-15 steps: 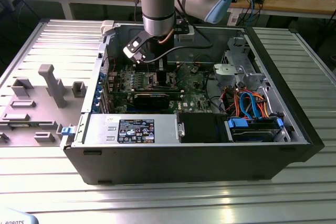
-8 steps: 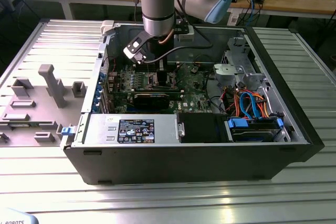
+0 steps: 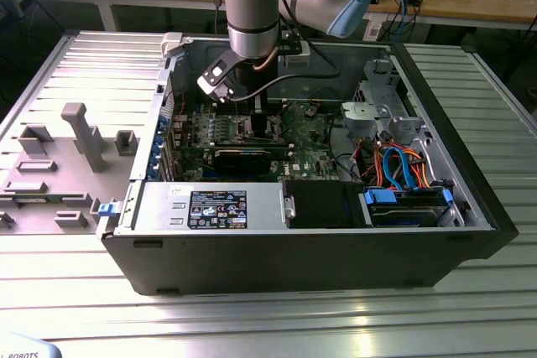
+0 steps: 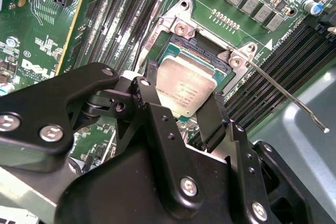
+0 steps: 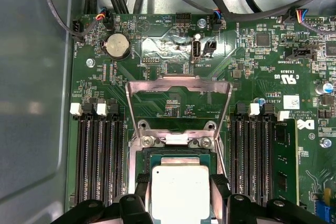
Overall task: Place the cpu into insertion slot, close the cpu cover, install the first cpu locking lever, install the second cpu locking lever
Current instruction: 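Place the cpu into insertion slot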
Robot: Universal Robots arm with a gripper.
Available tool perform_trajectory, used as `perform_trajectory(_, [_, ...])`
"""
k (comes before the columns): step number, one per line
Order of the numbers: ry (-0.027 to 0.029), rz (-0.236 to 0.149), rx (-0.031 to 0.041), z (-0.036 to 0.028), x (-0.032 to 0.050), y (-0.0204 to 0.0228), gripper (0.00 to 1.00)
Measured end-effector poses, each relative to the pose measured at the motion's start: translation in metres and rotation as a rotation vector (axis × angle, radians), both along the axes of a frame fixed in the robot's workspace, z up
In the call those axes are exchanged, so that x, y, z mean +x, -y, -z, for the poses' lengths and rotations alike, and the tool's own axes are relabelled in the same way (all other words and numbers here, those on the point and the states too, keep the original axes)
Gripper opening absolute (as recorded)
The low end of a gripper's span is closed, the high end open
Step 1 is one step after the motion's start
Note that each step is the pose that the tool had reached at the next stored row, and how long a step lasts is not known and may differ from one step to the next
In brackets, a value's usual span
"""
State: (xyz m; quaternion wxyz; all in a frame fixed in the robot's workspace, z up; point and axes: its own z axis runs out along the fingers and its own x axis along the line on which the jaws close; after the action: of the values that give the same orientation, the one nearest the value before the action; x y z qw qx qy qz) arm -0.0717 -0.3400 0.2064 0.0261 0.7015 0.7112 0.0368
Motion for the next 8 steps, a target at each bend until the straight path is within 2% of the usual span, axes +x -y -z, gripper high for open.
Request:
perform_trajectory(3, [0.0001, 0.001, -0.0001, 0.0008, 0.0000, -0.0002, 0.54])
perform_trajectory(8, [0.0000, 0.010, -0.0066, 0.0010, 0.0000, -0.0015, 0.54])
